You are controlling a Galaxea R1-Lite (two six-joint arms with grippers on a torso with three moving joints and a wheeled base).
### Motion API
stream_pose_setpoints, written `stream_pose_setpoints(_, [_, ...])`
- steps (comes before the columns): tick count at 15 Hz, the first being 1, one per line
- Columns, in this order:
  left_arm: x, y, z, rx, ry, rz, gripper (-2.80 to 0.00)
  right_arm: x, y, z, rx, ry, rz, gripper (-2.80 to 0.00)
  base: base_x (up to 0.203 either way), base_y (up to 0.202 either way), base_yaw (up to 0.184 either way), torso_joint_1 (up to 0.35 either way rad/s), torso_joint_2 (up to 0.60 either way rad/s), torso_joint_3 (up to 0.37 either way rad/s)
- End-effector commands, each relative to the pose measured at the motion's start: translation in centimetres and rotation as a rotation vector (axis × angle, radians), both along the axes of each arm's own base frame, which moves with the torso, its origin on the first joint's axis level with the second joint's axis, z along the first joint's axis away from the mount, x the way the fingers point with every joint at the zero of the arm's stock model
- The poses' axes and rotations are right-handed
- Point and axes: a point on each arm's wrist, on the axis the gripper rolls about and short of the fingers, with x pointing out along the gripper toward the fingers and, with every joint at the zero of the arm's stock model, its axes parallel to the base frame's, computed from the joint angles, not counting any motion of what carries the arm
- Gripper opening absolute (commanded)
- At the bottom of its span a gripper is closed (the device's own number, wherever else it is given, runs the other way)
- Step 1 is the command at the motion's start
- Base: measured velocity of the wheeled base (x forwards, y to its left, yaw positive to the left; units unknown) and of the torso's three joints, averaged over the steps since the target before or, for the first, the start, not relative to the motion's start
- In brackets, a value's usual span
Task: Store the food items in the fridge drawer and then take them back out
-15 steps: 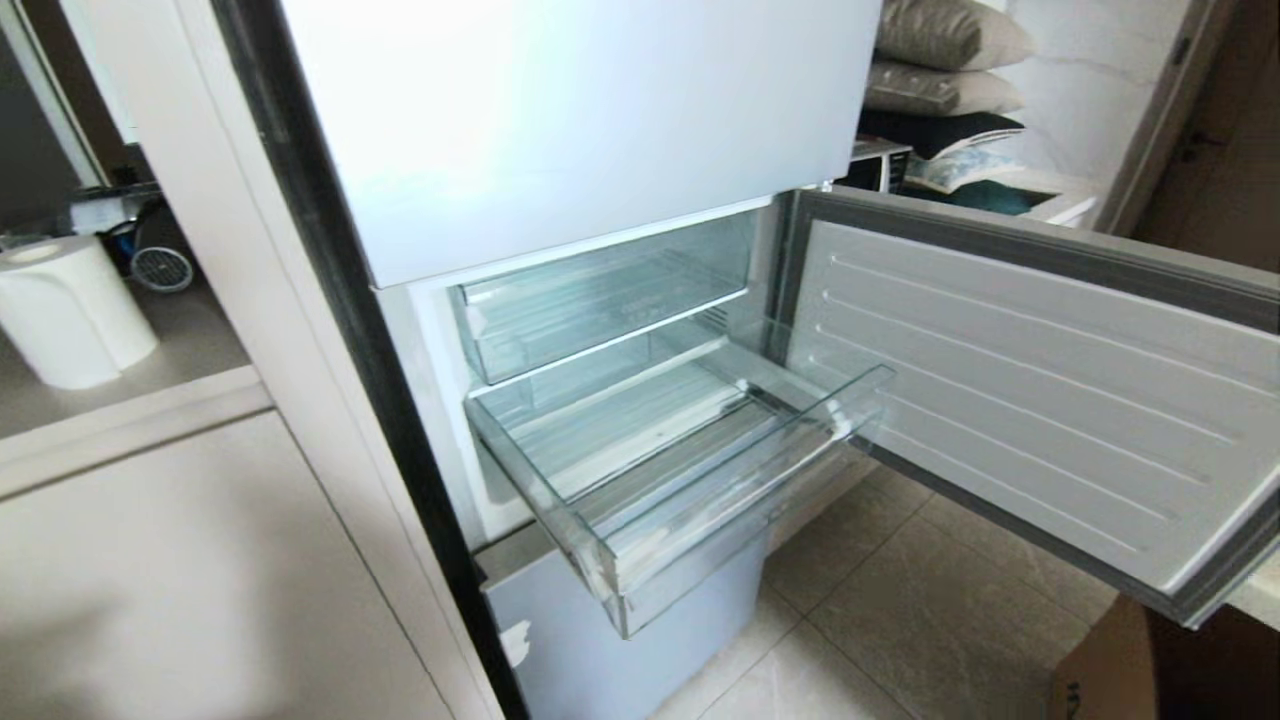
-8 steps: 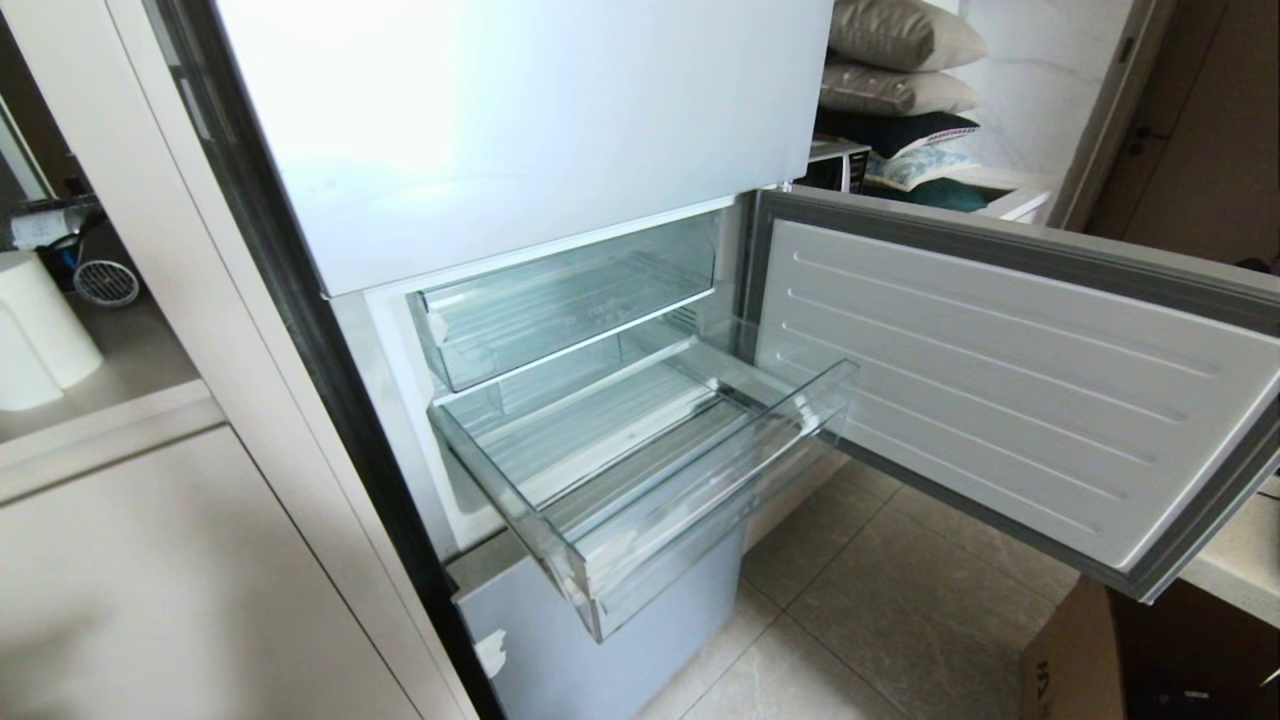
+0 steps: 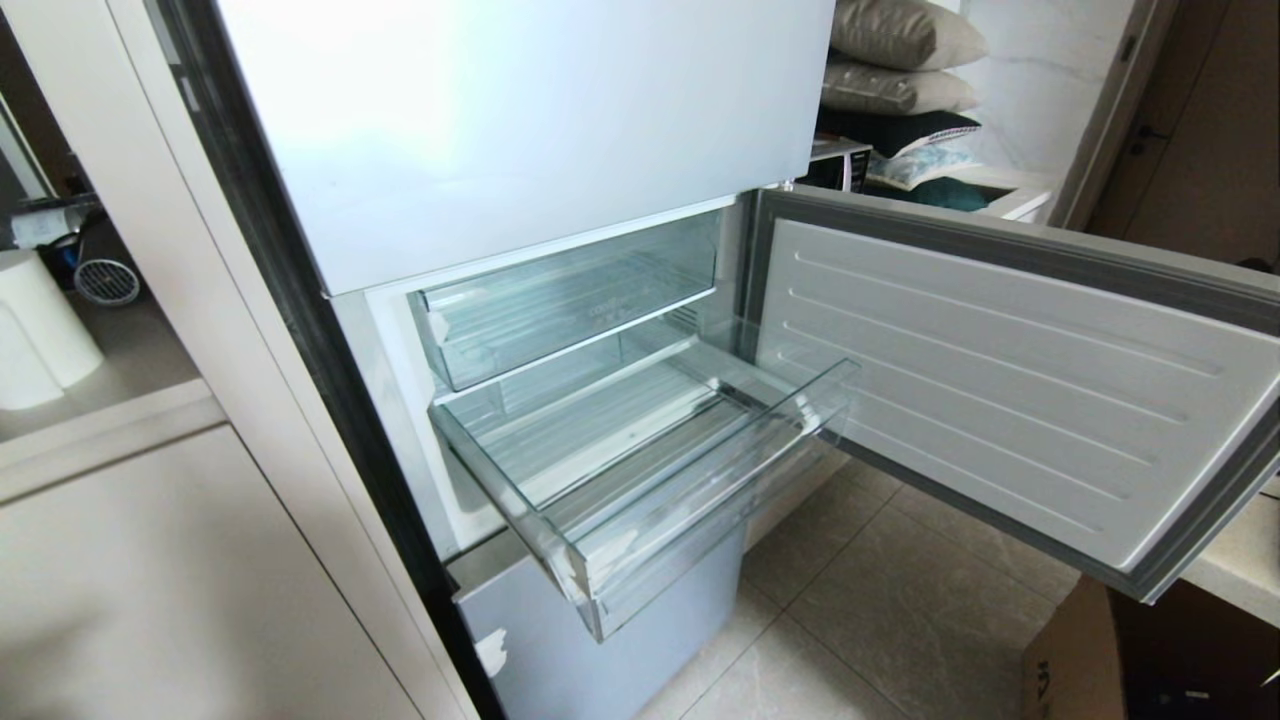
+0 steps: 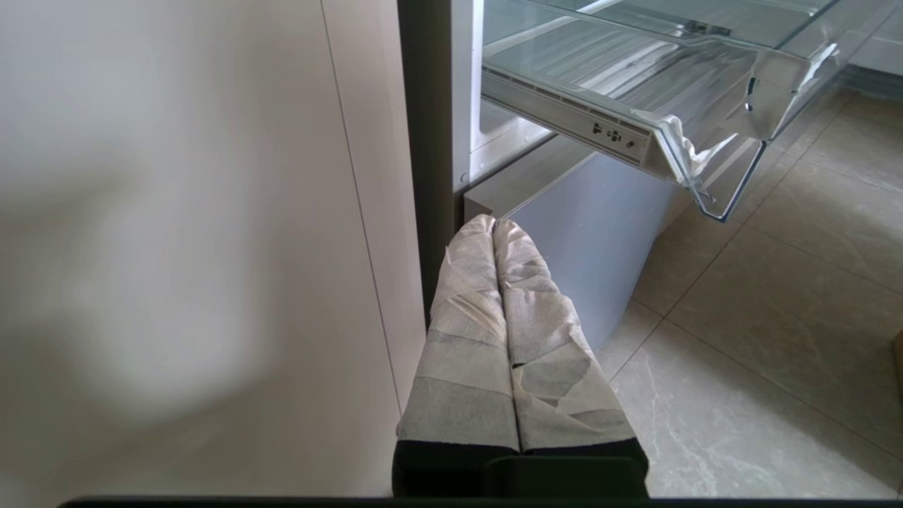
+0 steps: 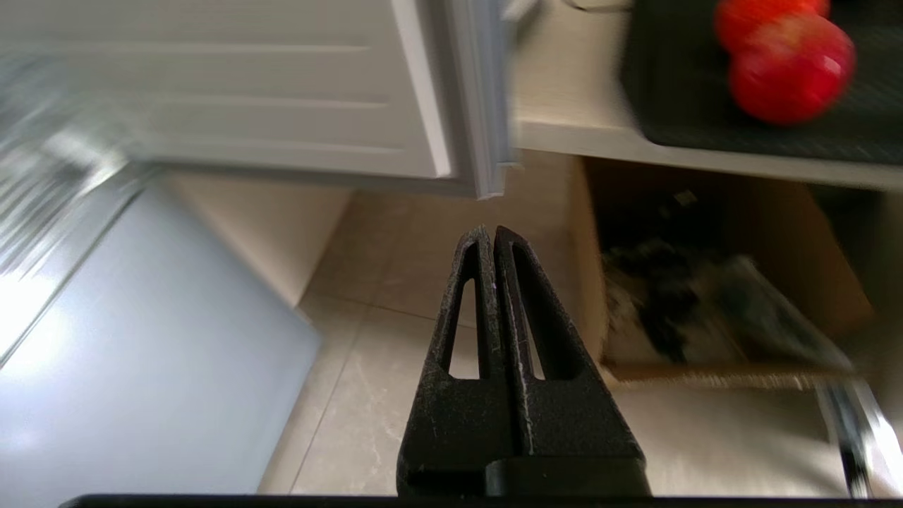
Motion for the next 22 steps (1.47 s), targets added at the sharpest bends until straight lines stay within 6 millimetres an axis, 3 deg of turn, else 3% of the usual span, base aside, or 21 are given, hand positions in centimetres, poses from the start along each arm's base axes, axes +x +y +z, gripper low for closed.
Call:
stream_pose_setpoints(1, [0.0, 0.0, 0.0, 0.000, 0.001, 0.000, -2.80, 3.0, -3.4, -0.8, 0.129, 0.111, -0.146, -2.80, 0.000, 0.000, 0.000, 0.000, 0.00, 0.000])
stream_pose_setpoints(7, [0.0, 0.0, 0.0, 0.000, 0.001, 0.000, -2.80, 5.9, -8.3, -2.9, 0.258, 0.172, -0.199, -2.80, 0.000, 0.000, 0.000, 0.000, 0.00, 0.000])
stream_pose_setpoints(8, [0.0, 0.0, 0.0, 0.000, 0.001, 0.000, -2.80, 6.0, -9.1, -3.1, 0.269, 0.175, -0.229, 0.00, 0.000, 0.000, 0.000, 0.000, 0.00, 0.000])
stream_pose_setpoints(15, [0.0, 0.0, 0.0, 0.000, 0.001, 0.000, -2.80, 6.2, -16.6, -3.8, 0.339, 0.150, -0.451, 0.00, 0.000, 0.000, 0.000, 0.000, 0.00, 0.000])
stream_pose_setpoints(22, [0.0, 0.0, 0.0, 0.000, 0.001, 0.000, -2.80, 8.0, -22.1, -3.6, 0.241, 0.256, -0.413, 0.00, 0.000, 0.000, 0.000, 0.000, 0.00, 0.000])
